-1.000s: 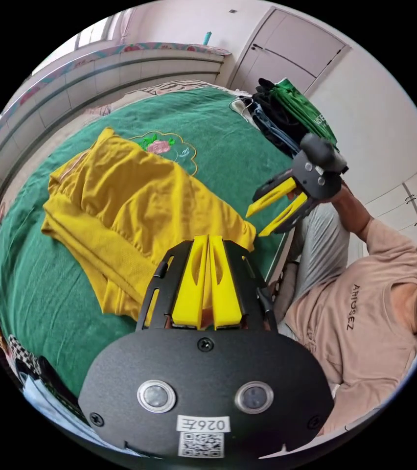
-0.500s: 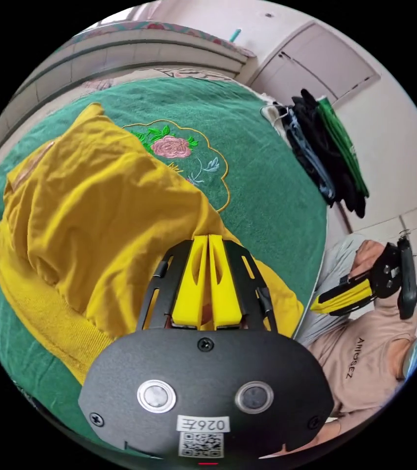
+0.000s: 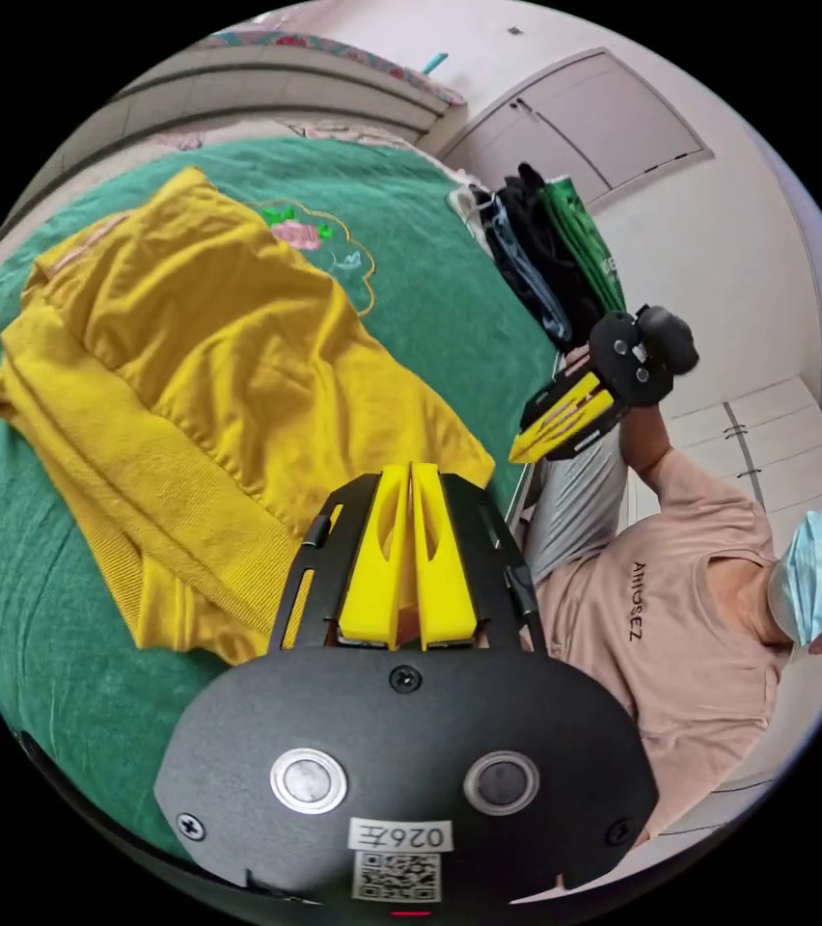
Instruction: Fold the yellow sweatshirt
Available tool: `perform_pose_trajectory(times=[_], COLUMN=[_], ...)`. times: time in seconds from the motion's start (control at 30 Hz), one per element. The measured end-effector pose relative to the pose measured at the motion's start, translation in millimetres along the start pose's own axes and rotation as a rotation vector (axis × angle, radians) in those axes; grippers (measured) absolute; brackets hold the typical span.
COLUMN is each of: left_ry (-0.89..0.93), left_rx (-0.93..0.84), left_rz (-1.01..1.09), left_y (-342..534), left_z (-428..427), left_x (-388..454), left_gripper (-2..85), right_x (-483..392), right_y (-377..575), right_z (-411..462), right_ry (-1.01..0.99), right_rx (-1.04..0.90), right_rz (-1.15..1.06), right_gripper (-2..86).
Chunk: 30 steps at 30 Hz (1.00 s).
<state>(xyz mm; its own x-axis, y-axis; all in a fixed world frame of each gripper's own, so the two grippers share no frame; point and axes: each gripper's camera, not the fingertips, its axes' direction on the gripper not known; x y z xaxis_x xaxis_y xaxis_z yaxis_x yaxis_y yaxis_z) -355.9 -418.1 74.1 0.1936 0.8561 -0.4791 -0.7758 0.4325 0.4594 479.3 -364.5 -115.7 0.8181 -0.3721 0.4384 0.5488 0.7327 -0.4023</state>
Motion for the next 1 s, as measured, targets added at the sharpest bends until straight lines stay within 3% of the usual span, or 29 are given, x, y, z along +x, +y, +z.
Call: perform_pose_trajectory(times=[0.1, 0.17, 0.3, 0.37, 0.43, 0.57, 0.67, 0.73, 0.8, 0.93, 1.0], left_ry=[-0.026, -0.044, -0.003, -0.116, -0.204, -0.129, 0.045, 0.08, 0.079, 0.065, -0.003], left_rx=[0.133, 0.126, -0.173, -0.079, 0.161, 0.352, 0.201, -0.007, -0.084, -0.019, 0.043], left_rz=[-0.009, -0.02, 0.062, 0.135, 0.166, 0.209, 0.236, 0.236, 0.217, 0.251, 0.257], left_y=[0.7, -8.0, -19.9, -20.7, -23.4, -45.9, -70.2, -69.8, -58.3, -41.9, -30.4], left_z=[-35.5, -32.1, 31.9, 3.3, -61.7, -86.2, -20.0, 55.7, 92.0, 38.6, -5.6], left_x=[-27.1, -48.2, -77.1, -79.8, -100.4, -134.5, -156.9, -169.5, -178.4, -195.7, -210.1], left_gripper=[-1.0, -1.0, -1.0, -1.0, -1.0, -1.0, -1.0, -1.0, -1.0, -1.0, -1.0], right_x=[50.0, 103.5, 231.8, 279.9, 337.9, 409.5, 442.5, 442.1, 443.8, 469.1, 461.0], right_y=[18.5, 25.2, 13.9, 4.5, -5.3, -17.9, -32.5, -38.3, -39.0, -50.0, -33.5], right_z=[-39.1, -55.8, -46.8, -31.3, -6.3, 33.1, 60.8, 56.6, 52.8, 89.7, 87.5], right_ry=[0.063, 0.056, 0.031, 0.051, 0.042, -0.031, -0.107, -0.021, 0.046, 0.1, 0.107], right_rx=[0.215, 0.35, 0.452, 0.464, 0.495, 0.529, 0.503, 0.528, 0.555, 0.399, 0.438], right_rz=[0.143, 0.279, 0.498, 0.583, 0.689, 0.808, 0.796, 0.772, 0.761, 0.765, 0.76], right_gripper=[-0.3, 0.9, 3.6, 4.2, 5.3, 5.0, -0.7, -0.9, -0.4, 5.2, 6.1])
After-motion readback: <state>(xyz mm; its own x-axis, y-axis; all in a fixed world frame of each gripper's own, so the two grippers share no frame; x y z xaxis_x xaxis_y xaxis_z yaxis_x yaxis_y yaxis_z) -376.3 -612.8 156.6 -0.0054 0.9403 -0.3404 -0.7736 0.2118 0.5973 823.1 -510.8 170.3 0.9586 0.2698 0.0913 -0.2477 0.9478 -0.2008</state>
